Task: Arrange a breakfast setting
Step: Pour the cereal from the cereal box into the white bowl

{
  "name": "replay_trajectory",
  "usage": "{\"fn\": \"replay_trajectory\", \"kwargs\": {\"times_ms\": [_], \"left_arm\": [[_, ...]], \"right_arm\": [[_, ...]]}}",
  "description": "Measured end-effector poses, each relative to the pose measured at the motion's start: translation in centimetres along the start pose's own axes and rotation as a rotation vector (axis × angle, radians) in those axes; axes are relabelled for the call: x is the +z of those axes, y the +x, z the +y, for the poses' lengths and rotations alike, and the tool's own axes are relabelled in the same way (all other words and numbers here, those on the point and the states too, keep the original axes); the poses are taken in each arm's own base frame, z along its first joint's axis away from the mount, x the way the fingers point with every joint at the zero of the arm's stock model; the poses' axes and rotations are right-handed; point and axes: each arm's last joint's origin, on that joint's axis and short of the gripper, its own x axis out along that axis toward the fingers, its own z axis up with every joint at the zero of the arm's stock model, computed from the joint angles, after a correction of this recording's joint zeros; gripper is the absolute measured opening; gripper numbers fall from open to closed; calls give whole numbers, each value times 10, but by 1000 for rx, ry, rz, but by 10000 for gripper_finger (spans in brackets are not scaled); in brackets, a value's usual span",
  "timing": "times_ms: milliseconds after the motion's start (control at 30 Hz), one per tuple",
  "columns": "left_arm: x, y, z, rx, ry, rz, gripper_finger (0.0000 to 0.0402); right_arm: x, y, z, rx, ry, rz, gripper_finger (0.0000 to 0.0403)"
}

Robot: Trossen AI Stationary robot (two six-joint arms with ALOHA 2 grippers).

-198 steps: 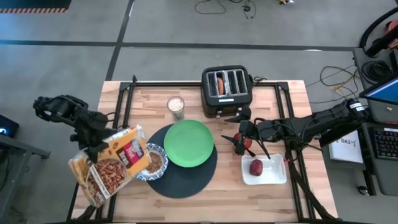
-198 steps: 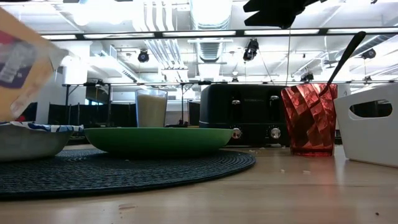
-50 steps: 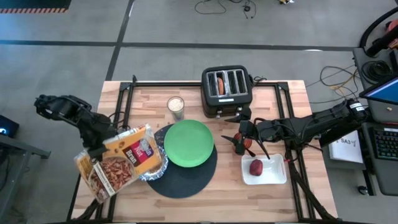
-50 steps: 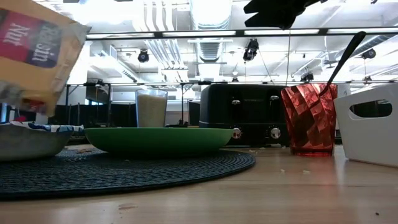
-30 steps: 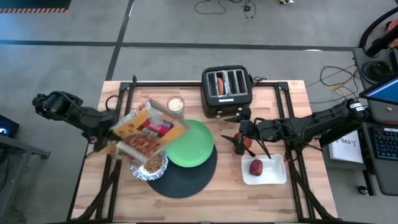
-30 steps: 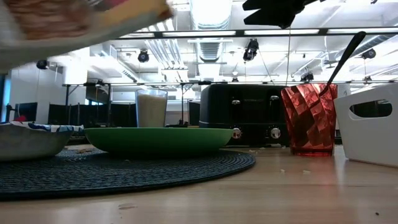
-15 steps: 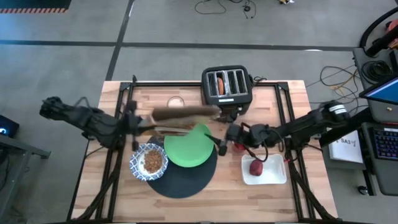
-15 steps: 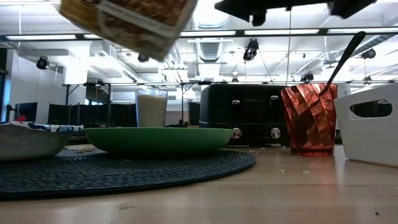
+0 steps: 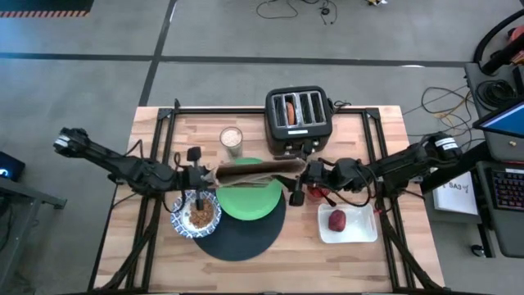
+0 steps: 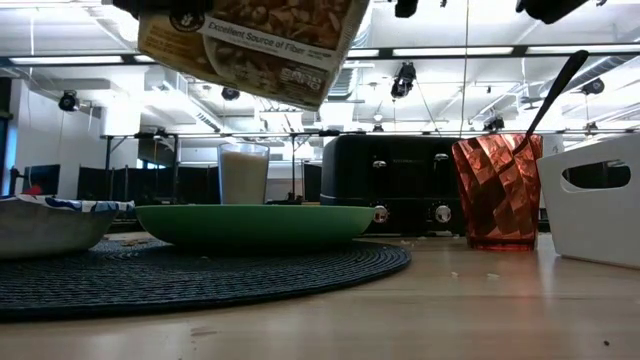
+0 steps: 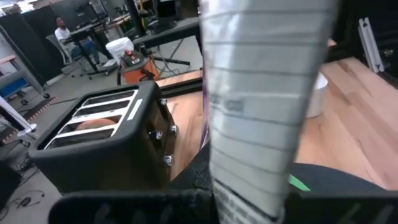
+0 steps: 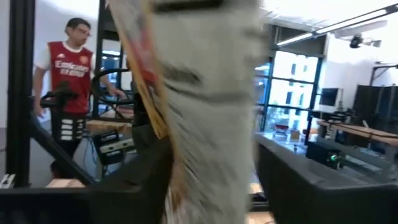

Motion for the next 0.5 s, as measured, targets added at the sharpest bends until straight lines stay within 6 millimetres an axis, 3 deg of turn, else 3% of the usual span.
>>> {"fn": "replay_trajectory", "kwargs": {"times_ms": [200, 333, 500], "left_arm": [[5, 12, -6, 3, 7, 25, 0], [8, 18, -8, 6, -27, 42, 10], [11, 20, -4, 23, -81, 33, 61]], "right_arm": [[3, -2, 0, 20, -13, 11, 30], [3, -2, -1, 21, -17, 21, 11], [1, -4, -1, 32, -30, 72, 8]]}}
